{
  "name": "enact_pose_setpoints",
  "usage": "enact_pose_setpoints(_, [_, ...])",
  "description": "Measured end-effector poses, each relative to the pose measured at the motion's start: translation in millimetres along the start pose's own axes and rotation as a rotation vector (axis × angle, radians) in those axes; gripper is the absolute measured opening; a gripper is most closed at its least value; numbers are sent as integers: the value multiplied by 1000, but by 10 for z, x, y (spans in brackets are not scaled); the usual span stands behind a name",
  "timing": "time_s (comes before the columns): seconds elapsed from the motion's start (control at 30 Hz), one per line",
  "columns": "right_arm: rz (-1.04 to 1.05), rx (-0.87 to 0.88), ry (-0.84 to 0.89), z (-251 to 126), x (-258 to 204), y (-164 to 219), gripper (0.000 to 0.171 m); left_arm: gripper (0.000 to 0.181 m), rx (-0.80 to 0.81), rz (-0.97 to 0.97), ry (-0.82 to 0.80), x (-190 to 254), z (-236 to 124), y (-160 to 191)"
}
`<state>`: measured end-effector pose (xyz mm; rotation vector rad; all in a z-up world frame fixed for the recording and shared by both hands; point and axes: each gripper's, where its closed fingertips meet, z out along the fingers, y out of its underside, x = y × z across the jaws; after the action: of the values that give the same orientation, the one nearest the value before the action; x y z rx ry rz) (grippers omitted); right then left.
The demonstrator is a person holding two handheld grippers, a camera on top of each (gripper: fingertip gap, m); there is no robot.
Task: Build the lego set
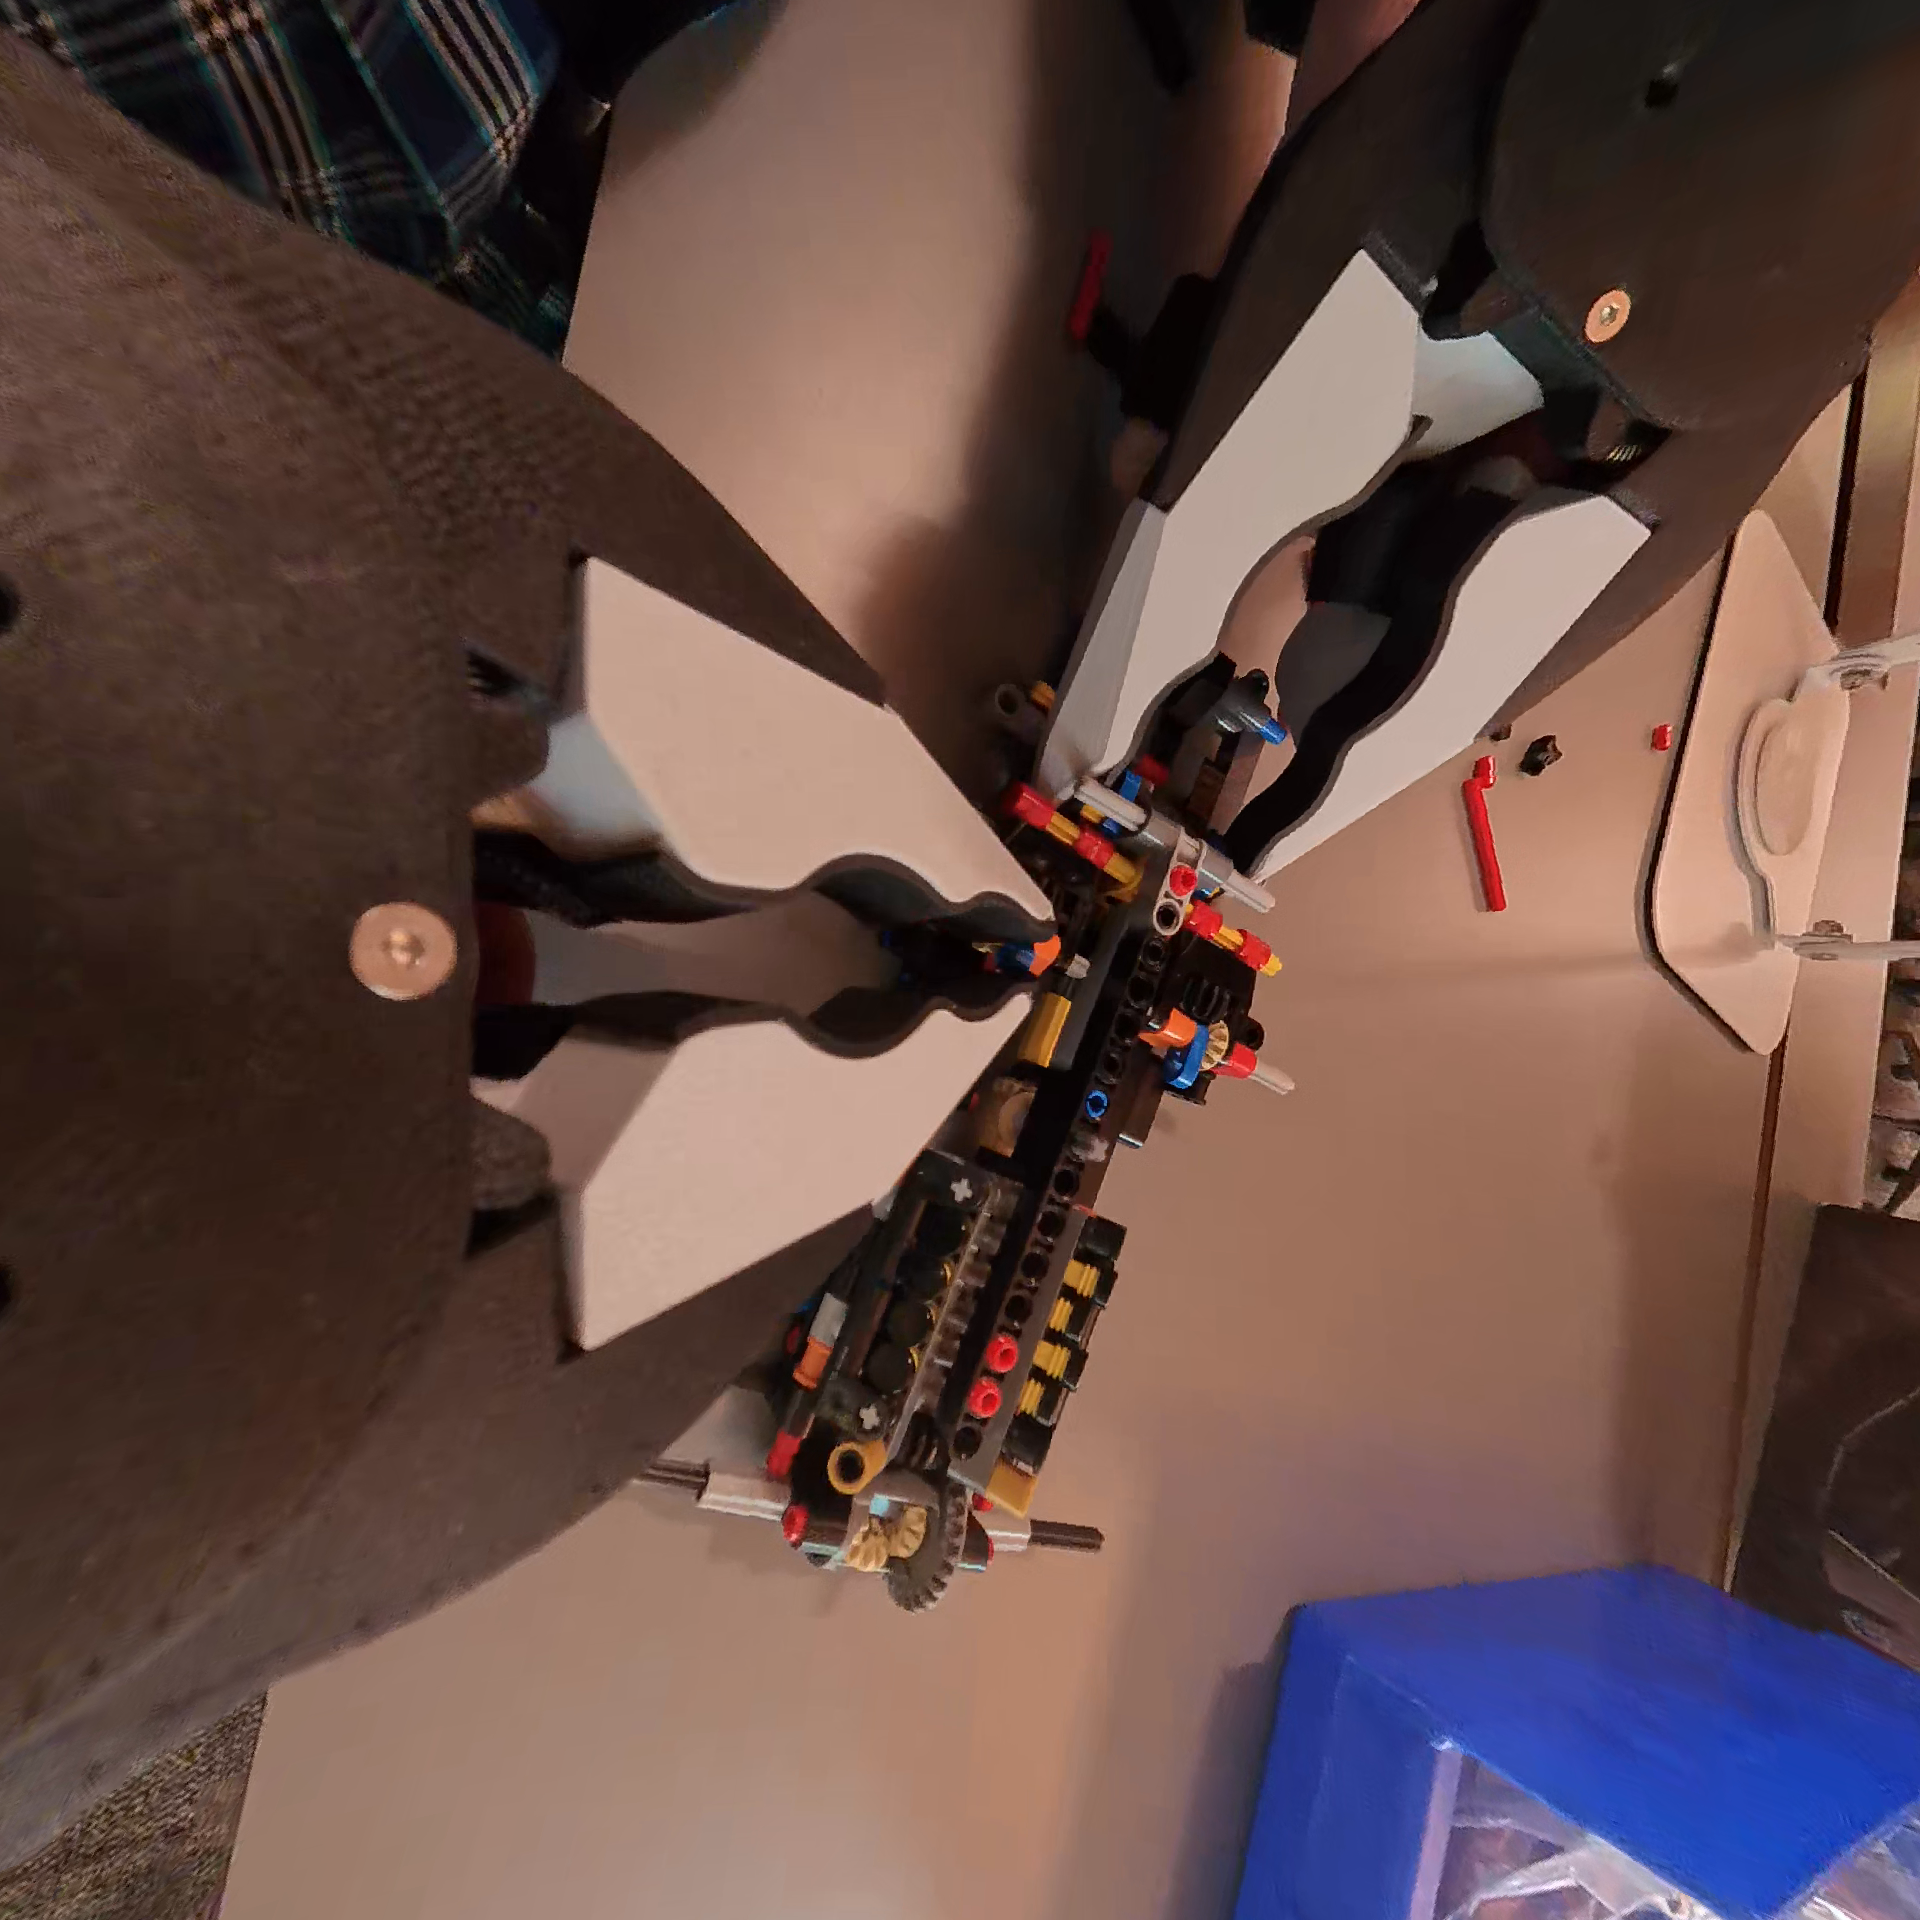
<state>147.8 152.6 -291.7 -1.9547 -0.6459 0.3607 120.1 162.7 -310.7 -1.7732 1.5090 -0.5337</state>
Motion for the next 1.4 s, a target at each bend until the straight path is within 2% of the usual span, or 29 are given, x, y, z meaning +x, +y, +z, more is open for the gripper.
enact_pose_setpoints(0.57, [-127,-19,84,6,-7,-12,1,42,-4,-13,12,3,9,8])
enact_pose_setpoints(0.73, [-60,-11,50,-1,-2,-8,1,42,-3,-18,18,4,7,7])
enact_pose_setpoints(0.93, [93,-43,0,-72,72,71,12,42,2,-25,34,9,11,-3])
enact_pose_setpoints(1.0, [106,-76,-33,-97,35,148,9,42,2,-28,37,10,11,-2])
enact_pose_setpoints(1.17, [29,-89,-21,-168,-36,156,6,42,2,-26,35,10,10,-3])
enact_pose_setpoints(1.2, [18,-83,-26,-181,-63,138,7,42,2,-26,35,10,9,-4])
enact_pose_setpoints(1.23, [8,-82,-46,-192,-116,124,15,42,2,-24,34,10,10,-5])
enact_pose_setpoints(1.3, [-31,-94,-31,-202,-159,129,17,43,2,-22,32,11,10,-4])
enact_pose_setpoints(1.4, [-88,-143,8,-169,-176,236,10,42,2,-21,32,11,9,-5])
